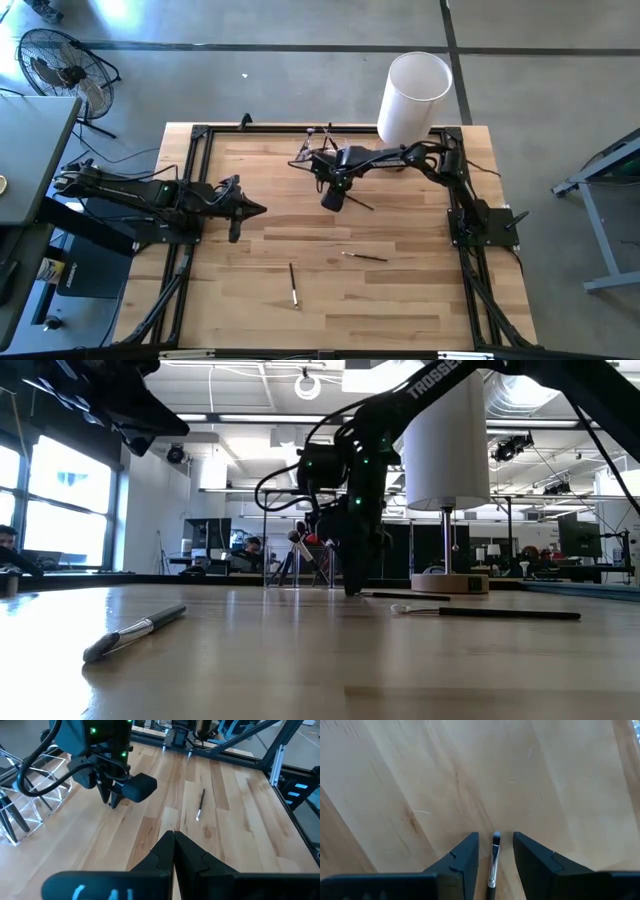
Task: Put items in baskets/containers
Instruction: Put the black eyeshadow brush into the transparent organizer
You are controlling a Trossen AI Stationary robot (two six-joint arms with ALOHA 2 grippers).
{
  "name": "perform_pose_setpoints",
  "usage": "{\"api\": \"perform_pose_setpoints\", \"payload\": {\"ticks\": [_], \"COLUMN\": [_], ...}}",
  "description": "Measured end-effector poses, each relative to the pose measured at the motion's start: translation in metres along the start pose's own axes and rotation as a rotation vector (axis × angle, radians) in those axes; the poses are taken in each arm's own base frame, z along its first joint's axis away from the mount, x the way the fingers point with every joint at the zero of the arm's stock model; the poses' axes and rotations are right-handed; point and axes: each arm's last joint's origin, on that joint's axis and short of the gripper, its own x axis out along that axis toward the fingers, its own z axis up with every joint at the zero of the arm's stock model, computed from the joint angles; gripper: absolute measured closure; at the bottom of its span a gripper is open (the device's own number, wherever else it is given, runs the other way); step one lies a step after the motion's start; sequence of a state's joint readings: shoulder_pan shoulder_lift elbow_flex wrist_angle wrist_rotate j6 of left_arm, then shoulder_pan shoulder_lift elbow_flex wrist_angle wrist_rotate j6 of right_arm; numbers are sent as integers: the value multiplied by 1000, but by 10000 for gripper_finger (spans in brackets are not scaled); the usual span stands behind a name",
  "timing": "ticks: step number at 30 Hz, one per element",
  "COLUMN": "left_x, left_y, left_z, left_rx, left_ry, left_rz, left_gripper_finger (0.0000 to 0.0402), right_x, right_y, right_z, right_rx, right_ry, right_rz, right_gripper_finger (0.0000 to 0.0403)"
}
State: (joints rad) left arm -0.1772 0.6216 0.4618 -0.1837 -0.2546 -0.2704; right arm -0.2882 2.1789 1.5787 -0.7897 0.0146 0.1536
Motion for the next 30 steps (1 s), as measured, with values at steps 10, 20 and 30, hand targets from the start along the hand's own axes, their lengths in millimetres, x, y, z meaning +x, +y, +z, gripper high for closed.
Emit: {"api": "perform_pose_setpoints", "payload": {"ticks": [10, 20, 30], "left_x": [0, 1, 1], "left_y": [0, 0, 0], "left_z": [0, 0, 0], "left_rx": [-23, -24, -126], "left_ry": [0, 5, 2], "left_rz": [3, 4, 2], "left_gripper_finger": [401, 401, 401], "right_x": [11, -8, -53], "right_y": [-1, 6, 13], "right_z": [-1, -9, -60], "right_rx": [-58, -93, -23], "right_ry": [27, 68, -74], "right_rz": [42, 140, 157], "right_gripper_finger": [394, 402, 403]}}
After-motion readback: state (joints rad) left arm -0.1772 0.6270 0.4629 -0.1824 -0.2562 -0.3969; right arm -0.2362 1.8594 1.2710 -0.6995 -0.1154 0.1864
